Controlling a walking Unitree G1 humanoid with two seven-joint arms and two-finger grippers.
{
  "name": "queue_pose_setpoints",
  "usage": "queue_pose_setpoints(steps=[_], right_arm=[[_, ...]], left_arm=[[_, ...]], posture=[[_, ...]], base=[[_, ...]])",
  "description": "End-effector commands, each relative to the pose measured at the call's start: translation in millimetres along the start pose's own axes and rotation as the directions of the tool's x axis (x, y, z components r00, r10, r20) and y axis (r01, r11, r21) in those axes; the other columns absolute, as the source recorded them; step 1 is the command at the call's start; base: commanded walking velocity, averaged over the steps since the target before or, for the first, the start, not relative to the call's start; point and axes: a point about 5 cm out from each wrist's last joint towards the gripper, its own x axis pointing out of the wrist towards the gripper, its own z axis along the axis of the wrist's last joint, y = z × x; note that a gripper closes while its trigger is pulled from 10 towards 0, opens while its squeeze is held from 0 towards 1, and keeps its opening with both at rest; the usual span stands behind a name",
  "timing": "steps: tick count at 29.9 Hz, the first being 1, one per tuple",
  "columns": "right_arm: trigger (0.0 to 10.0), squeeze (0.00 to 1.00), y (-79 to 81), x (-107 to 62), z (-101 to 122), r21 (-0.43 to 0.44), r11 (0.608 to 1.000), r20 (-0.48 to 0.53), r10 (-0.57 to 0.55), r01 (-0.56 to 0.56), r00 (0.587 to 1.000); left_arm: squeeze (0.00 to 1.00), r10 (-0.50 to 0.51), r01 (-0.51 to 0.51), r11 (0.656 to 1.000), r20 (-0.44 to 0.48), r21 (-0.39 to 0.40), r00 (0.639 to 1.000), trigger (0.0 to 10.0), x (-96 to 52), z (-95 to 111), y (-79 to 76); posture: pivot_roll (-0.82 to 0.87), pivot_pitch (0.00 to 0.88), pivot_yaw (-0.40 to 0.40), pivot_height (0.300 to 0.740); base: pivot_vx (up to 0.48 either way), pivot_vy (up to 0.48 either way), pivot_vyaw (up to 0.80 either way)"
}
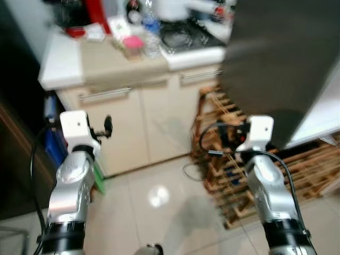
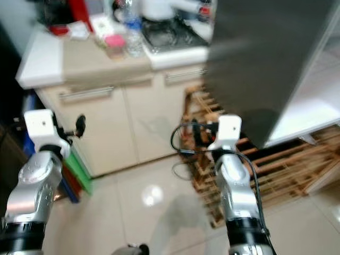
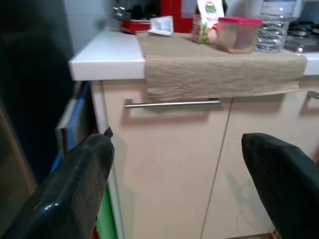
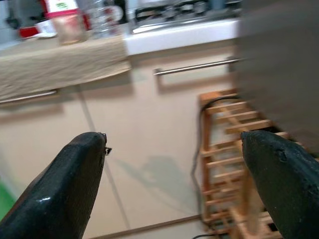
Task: Restocking fridge
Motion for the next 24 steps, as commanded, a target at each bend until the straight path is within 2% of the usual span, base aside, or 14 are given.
queue_pose_setpoints(steps=[1, 3, 8, 9, 12, 14, 17, 21, 24], right_arm=[[10.0, 0.08, 2.6, 3.1, 2, 0.002, 1.0, 0.019, -0.006, 0.006, 1.0], [10.0, 0.11, 4.0, 5.4, 5, -0.009, 1.0, 0.033, -0.009, 0.009, 0.999], [10.0, 0.11, 9.1, 2.5, 9, -0.047, 0.998, 0.065, 0.032, -0.029, 0.997], [10.0, 0.09, 12.2, 2.3, 5, -0.093, 0.995, 0.04, 0.048, -0.044, 0.998], [10.0, 0.02, 8.8, 2.6, 1, -0.089, 0.996, 0.025, 0.029, -0.027, 0.999], [10.0, 0.0, 8.7, 5.0, 4, -0.071, 0.997, 0.051, -0.009, 0.013, 0.999], [10.0, 0.0, 10.4, 2.8, 11, -0.126, 0.992, 0.096, -0.011, 0.024, 0.995], [10.0, 0.0, 8.1, 1.7, 18, -0.157, 0.987, 0.124, -0.002, 0.021, 0.992], [10.0, 0.0, 5.6, 3.5, 21, -0.183, 0.983, 0.129, -0.002, 0.026, 0.992]], left_arm=[[0.0, -0.045, 0.044, 0.999, 0.03, 0.028, 0.999, 10.0, 5.5, 9, -13.0], [0.0, -0.059, 0.058, 0.998, 0.03, 0.029, 0.998, 10.0, 9.6, 9, -19.0], [0.0, -0.087, 0.084, 0.995, 0.049, 0.047, 0.995, 10.0, 7.9, 15, -18.6], [0.0, -0.142, 0.139, 0.989, 0.068, 0.041, 0.988, 10.0, 4.4, 16, -19.3], [0.0, -0.169, 0.17, 0.986, 0.073, -0.001, 0.983, 10.0, 2.8, 16, -22.7], [0.0, -0.191, 0.193, 0.981, 0.091, -0.01, 0.977, 10.0, 7.4, 22, -30.8], [0.0, -0.251, 0.249, 0.968, 0.12, 0.032, 0.96, 10.0, 10.2, 27, -43.1], [0.0, -0.274, 0.273, 0.962, 0.129, 0.029, 0.953, 10.0, 11.6, 31, -48.8], [0.0, -0.28, 0.279, 0.96, 0.131, 0.02, 0.951, 10.0, 12.0, 31, -50.8]], posture=[[-0.04, 0.0, 0.066, 0.74], [-0.04, 0.0, 0.072, 0.74], [-0.04, 0.0, 0.071, 0.74], [-0.04, 0.0, 0.077, 0.74], [-0.04, 0.0, 0.081, 0.74], [-0.06, 0.0, 0.096, 0.74], [-0.08, 0.0, 0.109, 0.74], [-0.09, 0.0, 0.114, 0.74], [-0.09, 0.0, 0.104, 0.74]], base=[[0.0, 0.0, 0.61], [0.0, 0.0, 0.61], [0.0, 0.0, 0.61], [0.0, 0.0, 0.58], [0.0, 0.0, 0.0], [0.48, 0.0, 0.0], [0.48, 0.0, 0.0], [0.48, 0.0, 0.0], [0.48, 0.0, 0.6]])
